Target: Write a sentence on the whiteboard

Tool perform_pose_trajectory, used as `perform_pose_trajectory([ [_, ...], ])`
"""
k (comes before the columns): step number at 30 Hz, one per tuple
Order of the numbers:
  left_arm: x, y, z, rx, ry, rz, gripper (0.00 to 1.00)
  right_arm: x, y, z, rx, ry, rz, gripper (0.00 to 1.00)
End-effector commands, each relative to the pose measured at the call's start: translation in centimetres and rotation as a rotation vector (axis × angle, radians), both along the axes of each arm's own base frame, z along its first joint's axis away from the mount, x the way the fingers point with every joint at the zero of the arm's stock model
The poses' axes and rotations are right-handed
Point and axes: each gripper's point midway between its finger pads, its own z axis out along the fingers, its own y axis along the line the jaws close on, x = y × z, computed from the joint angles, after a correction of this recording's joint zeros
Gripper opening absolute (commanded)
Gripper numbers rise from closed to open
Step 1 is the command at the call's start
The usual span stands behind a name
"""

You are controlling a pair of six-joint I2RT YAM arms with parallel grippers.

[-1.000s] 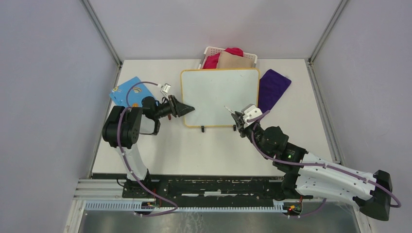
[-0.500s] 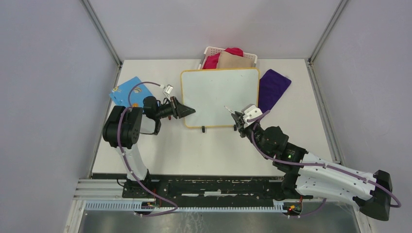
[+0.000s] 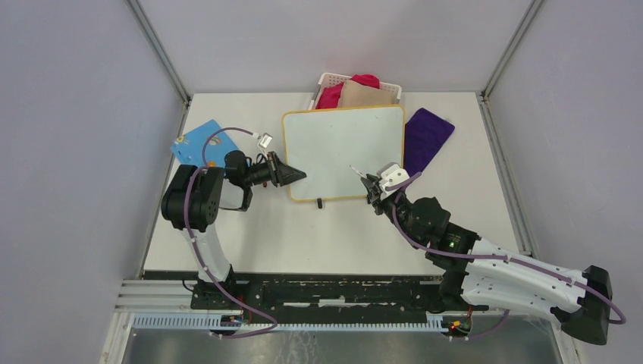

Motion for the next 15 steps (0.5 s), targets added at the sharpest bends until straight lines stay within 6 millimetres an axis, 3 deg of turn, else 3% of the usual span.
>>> perform_pose_trajectory([
  [1,0.7,0.1,-0.4,0.029,-0.067,0.017,0.06,0.0,0.2,2.4,0.067,-0.026,0.005,0.00],
  [9,0.7,0.2,-0.5,0.033,-0.072,0.020,0.02,0.7,0.8,2.2,0.059,-0.029,-0.015,0.00],
  [15,0.6,0.2,-0.5,0.036,-0.075,0.023,0.02,2.0,2.8,3.1,0.068,-0.034,-0.026,0.00],
])
